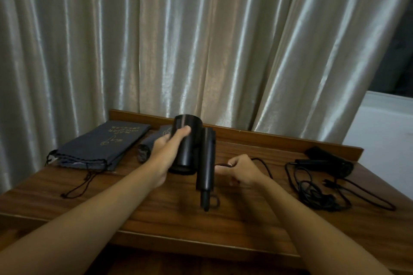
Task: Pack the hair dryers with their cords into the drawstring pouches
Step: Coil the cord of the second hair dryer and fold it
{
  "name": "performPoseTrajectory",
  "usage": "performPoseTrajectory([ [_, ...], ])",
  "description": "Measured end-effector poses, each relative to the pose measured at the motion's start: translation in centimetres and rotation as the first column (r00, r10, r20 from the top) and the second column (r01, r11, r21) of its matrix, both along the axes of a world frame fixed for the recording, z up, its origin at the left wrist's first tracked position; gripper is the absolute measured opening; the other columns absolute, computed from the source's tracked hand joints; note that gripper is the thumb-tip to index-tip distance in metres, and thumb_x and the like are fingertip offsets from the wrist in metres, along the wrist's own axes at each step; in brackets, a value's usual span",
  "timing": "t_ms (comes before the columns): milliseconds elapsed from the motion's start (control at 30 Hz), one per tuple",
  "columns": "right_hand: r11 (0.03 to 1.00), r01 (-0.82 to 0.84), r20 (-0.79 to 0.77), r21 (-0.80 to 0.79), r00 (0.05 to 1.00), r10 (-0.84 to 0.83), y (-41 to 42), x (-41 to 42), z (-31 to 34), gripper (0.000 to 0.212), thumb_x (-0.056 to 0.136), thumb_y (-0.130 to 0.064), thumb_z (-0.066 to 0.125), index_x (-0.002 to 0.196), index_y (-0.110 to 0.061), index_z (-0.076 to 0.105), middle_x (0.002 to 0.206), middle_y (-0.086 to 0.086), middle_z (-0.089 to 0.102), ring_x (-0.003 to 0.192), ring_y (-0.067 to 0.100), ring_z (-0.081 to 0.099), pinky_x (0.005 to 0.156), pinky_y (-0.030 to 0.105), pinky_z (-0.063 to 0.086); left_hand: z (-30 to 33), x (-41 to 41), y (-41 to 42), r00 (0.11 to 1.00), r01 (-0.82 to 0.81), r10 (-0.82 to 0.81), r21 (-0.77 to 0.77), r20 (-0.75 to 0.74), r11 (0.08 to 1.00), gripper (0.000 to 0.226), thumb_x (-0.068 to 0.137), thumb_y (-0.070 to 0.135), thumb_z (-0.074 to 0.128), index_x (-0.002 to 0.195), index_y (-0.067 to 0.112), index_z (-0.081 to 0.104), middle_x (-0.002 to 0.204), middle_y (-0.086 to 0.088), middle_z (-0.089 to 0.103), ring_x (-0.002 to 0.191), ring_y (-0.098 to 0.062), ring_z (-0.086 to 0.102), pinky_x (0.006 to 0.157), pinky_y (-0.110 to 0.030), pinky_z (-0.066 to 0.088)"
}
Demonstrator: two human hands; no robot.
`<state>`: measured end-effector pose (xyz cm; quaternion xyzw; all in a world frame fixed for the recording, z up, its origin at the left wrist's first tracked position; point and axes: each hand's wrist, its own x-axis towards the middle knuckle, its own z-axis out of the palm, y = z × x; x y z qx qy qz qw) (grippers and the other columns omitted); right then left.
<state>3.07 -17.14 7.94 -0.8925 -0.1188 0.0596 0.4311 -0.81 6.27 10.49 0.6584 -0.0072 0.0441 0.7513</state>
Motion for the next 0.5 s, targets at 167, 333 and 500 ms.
performPoseTrajectory([
  [167, 0.972, -0.195, -0.198, -0.130, 0.966, 0.168, 1.0, 1.4, 4.2, 0.019, 0.093, -0.020, 0.061, 0.095, -0.002, 0.067, 0.086, 0.011, 0.063, 0.067, 0.016, 0.056, 0.067, 0.029, 0.045, -0.5, -0.4, -1.1, 0.964, 0.154, -0.229, 0.413, 0.138, 0.898, 0.061, 0.068, 0.061, 0.071, 0.118, 0.029, 0.060, 0.103, 0.005, 0.070, 0.088, -0.008, 0.070, 0.068, -0.019, 0.054],
  [333, 0.974, -0.152, -0.525, 0.166, 0.823, 0.218, 0.7, 1.5, 7.2, 0.027, 0.098, -0.022, 0.037, 0.088, -0.010, 0.059, 0.068, -0.002, 0.039, 0.059, 0.011, 0.035, 0.061, 0.024, 0.029, -1.3, -0.7, -2.7, 0.952, -0.223, 0.026, 0.632, 0.306, 0.742, 0.049, 0.075, 0.062, 0.070, 0.110, 0.031, 0.056, 0.092, 0.011, 0.063, 0.085, -0.009, 0.063, 0.073, -0.032, 0.055],
  [500, 1.000, -0.002, -0.344, -0.012, 0.939, -0.002, 4.1, 0.4, 7.8, 0.026, 0.102, -0.024, 0.041, 0.086, -0.011, 0.057, 0.059, -0.002, 0.051, 0.050, 0.011, 0.049, 0.056, 0.025, 0.041, -1.8, -0.3, -4.2, 0.899, -0.439, 0.296, 0.649, 0.324, 0.621, 0.064, 0.081, 0.065, 0.061, 0.123, 0.019, 0.047, 0.108, 0.000, 0.061, 0.097, -0.021, 0.061, 0.073, -0.035, 0.050],
])
